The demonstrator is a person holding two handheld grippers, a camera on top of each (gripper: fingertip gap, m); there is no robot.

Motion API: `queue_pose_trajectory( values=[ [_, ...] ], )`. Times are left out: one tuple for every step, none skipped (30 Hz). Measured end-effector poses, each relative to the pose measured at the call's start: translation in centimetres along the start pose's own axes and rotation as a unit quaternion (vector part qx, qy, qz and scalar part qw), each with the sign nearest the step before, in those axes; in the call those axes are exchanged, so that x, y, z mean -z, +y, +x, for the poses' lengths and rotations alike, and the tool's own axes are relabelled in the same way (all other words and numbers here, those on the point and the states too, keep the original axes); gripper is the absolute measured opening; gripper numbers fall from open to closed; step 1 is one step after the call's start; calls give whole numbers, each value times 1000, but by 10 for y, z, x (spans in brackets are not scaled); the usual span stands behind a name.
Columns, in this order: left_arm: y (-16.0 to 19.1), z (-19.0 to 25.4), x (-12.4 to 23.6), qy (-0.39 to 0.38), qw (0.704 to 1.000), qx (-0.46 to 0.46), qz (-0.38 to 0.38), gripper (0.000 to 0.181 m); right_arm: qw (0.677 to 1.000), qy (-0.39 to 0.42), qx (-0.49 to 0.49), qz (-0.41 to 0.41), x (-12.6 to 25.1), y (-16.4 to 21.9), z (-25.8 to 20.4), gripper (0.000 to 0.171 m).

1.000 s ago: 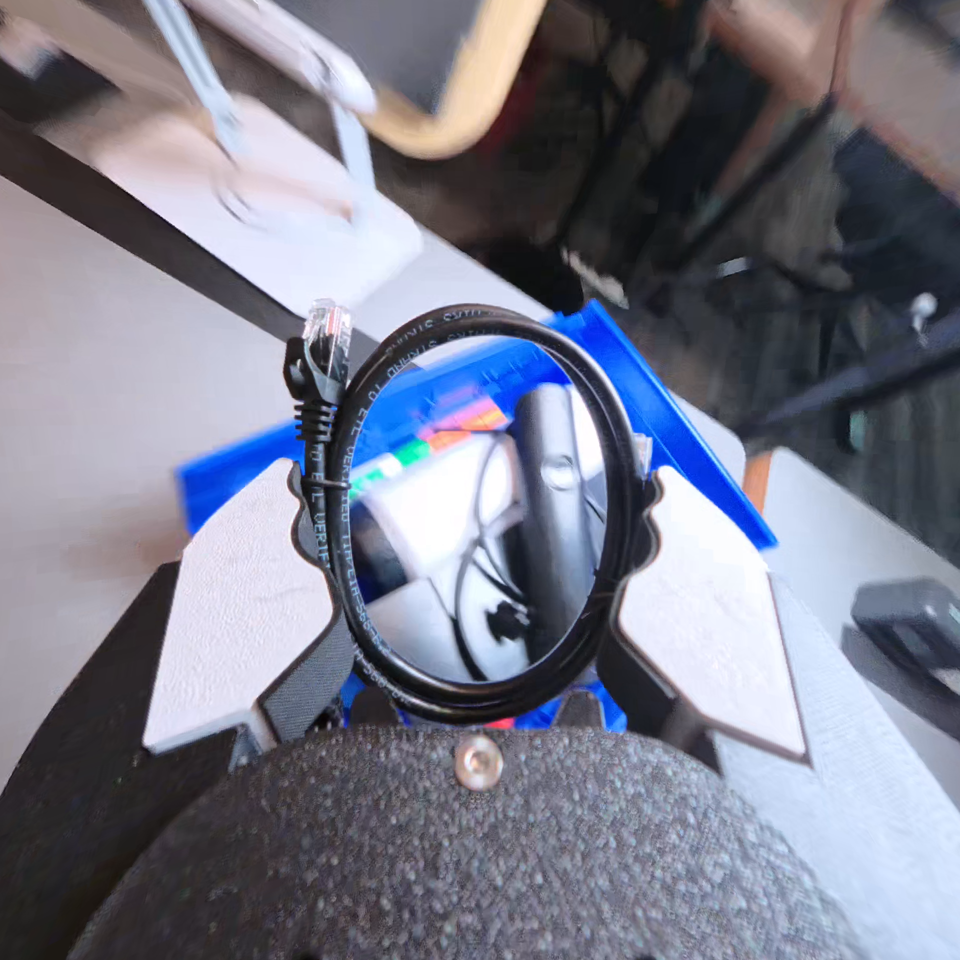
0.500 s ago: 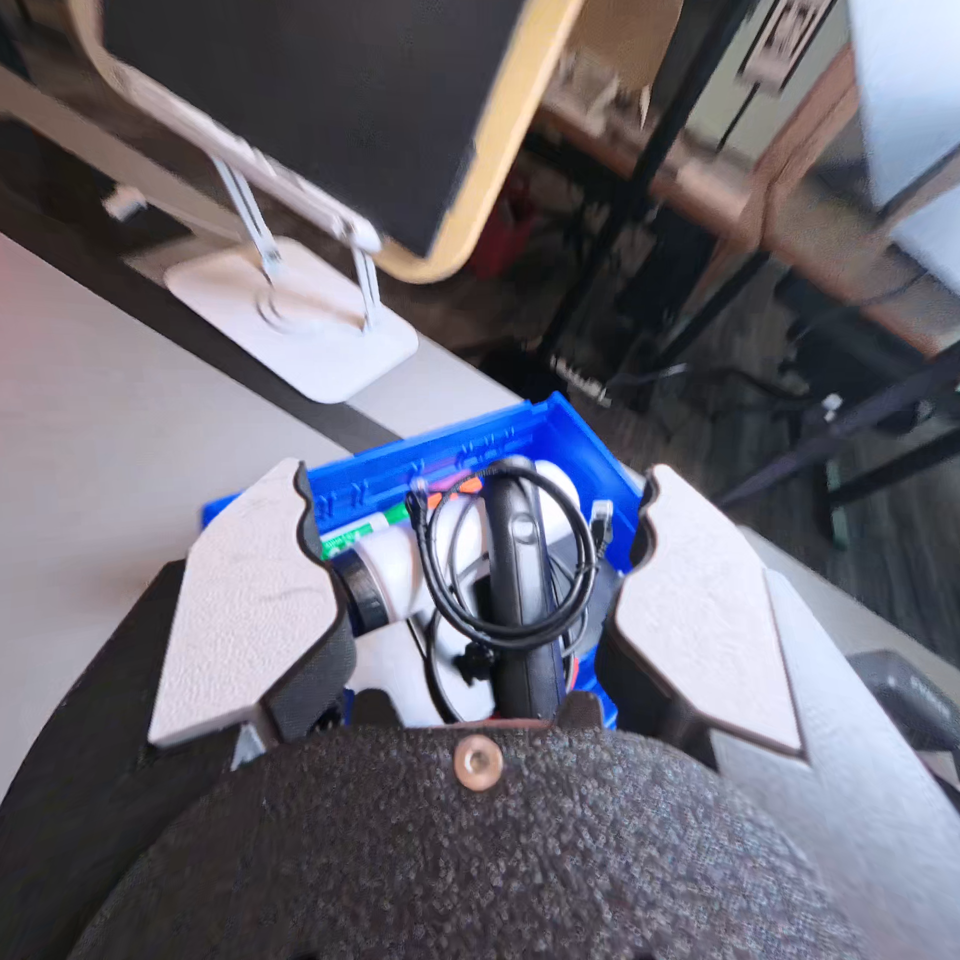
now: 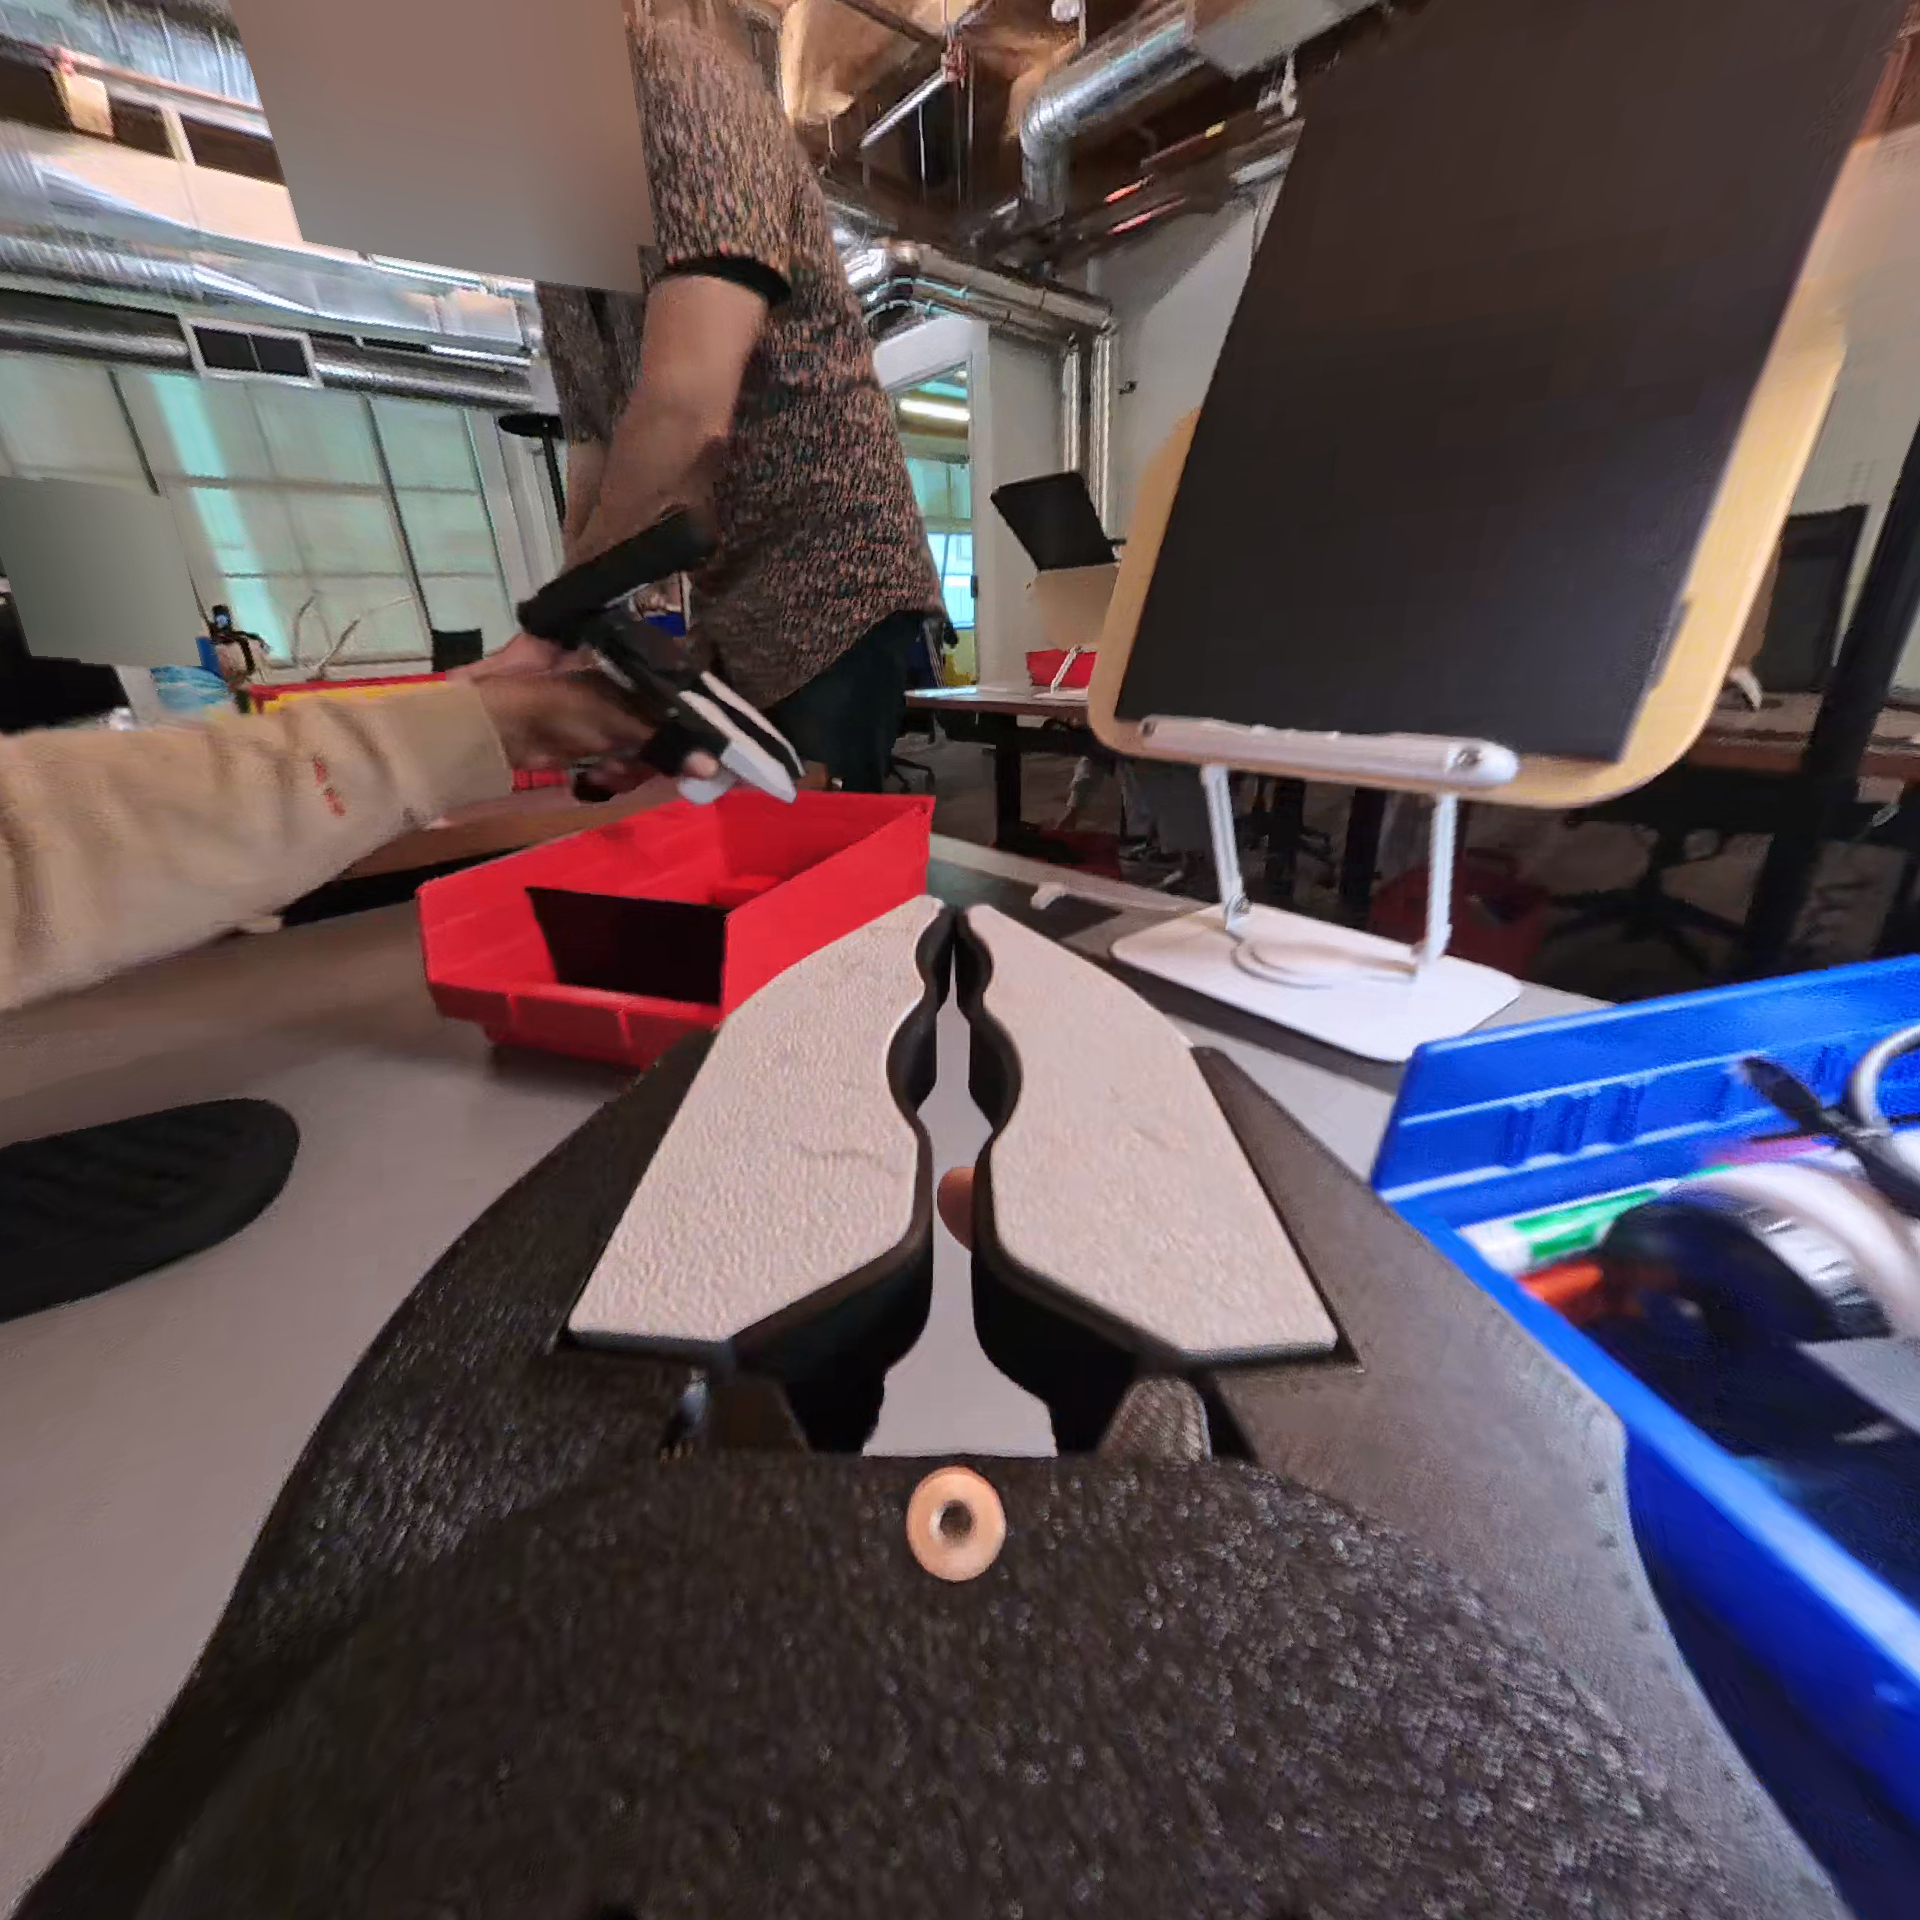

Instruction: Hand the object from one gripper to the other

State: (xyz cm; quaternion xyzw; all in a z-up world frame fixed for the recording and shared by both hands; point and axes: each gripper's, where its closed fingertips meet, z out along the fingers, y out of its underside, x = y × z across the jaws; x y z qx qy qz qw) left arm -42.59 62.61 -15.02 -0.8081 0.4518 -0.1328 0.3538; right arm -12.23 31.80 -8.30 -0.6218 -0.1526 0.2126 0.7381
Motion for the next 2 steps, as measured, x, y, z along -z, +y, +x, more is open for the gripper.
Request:
queue_pose_trajectory(
  values=[
    [8,-4,-14,2,1000,6,-28,43,1000,-4,0,-10,-4,13,-6,0],
    [16,-7,-27,6,998,12,-54,42,1000,-11,3,-24,-8,25,-12,0]
  ],
)
